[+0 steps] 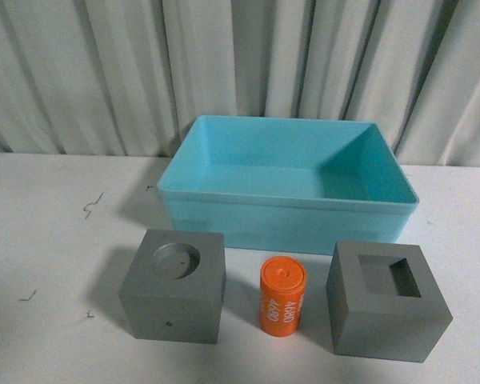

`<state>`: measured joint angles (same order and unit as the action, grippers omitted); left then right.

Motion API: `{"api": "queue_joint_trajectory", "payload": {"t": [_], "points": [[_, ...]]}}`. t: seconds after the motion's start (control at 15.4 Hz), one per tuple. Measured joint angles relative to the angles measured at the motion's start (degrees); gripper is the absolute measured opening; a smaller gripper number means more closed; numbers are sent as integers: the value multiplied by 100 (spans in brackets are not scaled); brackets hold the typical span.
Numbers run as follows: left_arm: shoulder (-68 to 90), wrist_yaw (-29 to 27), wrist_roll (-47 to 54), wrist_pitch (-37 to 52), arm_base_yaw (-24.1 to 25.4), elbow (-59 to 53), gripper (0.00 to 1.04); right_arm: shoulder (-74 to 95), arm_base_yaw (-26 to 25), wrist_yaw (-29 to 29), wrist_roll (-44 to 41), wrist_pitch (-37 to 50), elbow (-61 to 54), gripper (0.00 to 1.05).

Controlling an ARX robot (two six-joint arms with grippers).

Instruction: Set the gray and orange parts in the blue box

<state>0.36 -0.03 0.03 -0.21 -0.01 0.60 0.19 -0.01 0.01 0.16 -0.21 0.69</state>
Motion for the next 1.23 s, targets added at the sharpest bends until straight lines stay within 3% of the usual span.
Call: {"api": "queue_joint_trajectory", "payload": {"t": [1.23], "points": [[0, 0, 0, 0, 0, 0, 98, 0, 0, 0, 0, 0, 0, 98]]}}
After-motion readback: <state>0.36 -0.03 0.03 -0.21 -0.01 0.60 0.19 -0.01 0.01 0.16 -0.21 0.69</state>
